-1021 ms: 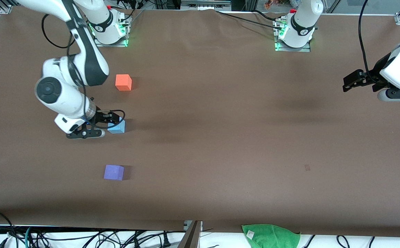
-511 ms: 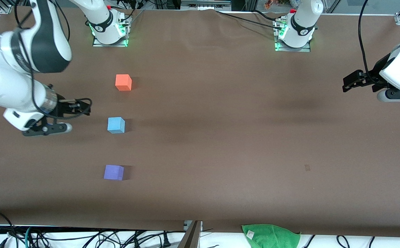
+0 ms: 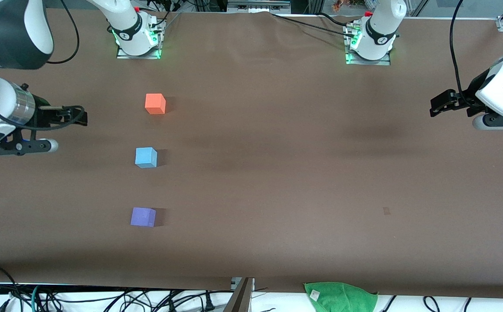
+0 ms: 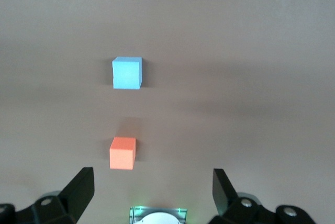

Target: Place blue block between orange and purple blocks

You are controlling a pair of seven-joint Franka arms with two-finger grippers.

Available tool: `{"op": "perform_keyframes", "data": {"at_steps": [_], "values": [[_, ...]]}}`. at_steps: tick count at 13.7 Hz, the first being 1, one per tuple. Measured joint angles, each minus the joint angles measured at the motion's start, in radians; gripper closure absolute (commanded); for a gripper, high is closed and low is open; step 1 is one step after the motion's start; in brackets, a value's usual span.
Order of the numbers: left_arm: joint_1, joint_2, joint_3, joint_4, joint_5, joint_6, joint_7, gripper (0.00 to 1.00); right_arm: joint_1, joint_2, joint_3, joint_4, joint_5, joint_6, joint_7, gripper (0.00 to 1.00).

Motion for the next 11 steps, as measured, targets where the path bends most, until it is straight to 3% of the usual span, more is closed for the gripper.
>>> {"op": "perform_keyframes", "data": {"at_steps": [3,7,11], "values": [[0.000,0.005,0.000,0.000,0.000,0.000,0.000,0.00,-0.006,-0.029,0.005,0.002,0.000,-0.026,0.000,0.00],[0.000,0.006,0.000,0.000,0.000,0.000,0.000,0.00,-0.089,-0.117,0.114,-0.074,0.000,-0.026,0.000,0.00],[0.000,0.006,0.000,0.002,0.000,0.000,0.000,0.00,-0.149,-0.200,0.129,-0.096,-0.001,-0.024,-0.001,0.00]]}}
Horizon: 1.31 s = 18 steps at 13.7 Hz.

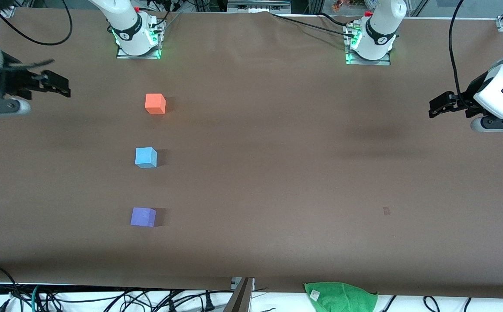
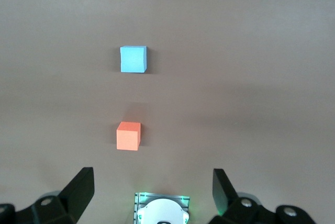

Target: Place blue block between orange and purple blocks

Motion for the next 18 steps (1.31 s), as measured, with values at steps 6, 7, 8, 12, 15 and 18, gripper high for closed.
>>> {"op": "perform_keyframes", "data": {"at_steps": [6,7,8,12,15,18], "values": [[0.000,0.000,0.000,0.001,0.000,0.000,0.000,0.00,-0.058,-0.054,0.081,-0.033,-0.020,-0.006,-0.004,0.00],[0.000,0.000,0.000,0.001,0.000,0.000,0.000,0.00,-0.058,-0.054,0.096,-0.039,-0.026,-0.007,-0.002,0.00],[0.000,0.000,0.000,0.001,0.000,0.000,0.000,0.00,-0.058,-0.054,0.100,-0.043,-0.028,-0.007,-0.002,0.00],[0.000,0.000,0.000,0.001,0.000,0.000,0.000,0.00,-0.065,-0.051,0.100,-0.045,-0.031,-0.008,-0.002,0.00],[0.000,0.000,0.000,0.001,0.000,0.000,0.000,0.00,-0.072,-0.046,0.100,-0.045,-0.033,-0.007,-0.002,0.00],[0.000,0.000,0.000,0.001,0.000,0.000,0.000,0.00,-0.072,-0.042,0.100,-0.045,-0.034,-0.007,-0.002,0.00]]}}
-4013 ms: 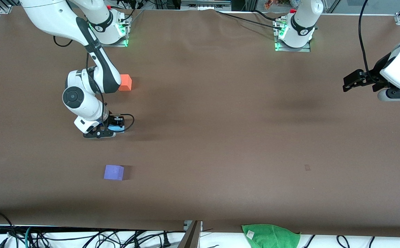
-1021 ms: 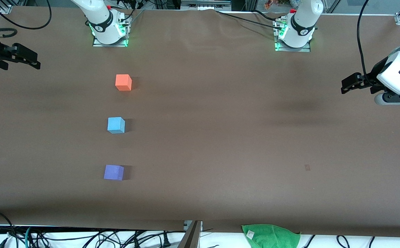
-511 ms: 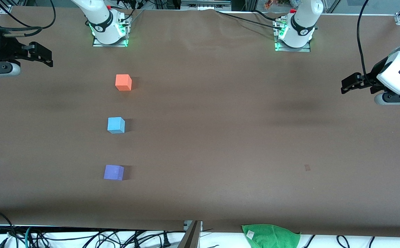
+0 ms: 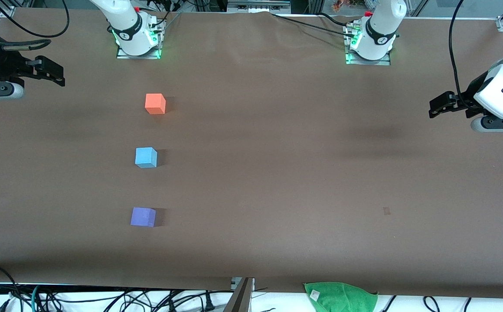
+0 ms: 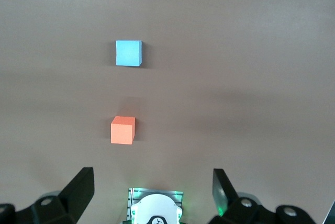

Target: Place blue block between orange and purple blocks

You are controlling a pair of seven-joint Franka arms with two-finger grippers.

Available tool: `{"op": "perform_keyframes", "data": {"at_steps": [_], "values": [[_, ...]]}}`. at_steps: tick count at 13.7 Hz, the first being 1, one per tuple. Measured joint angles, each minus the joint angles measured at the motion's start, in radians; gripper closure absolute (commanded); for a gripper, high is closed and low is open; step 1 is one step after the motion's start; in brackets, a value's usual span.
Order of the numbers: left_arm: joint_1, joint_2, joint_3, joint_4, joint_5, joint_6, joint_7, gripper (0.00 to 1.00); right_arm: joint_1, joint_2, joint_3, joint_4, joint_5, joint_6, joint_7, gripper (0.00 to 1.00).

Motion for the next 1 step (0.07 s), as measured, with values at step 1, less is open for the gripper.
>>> {"op": "perform_keyframes", "data": {"at_steps": [1], "values": [[0.000,0.000,0.000,0.000,0.000,0.000,0.000,0.00,0.000,0.002,0.000,0.000,0.000,0.000,0.000,0.00]]}}
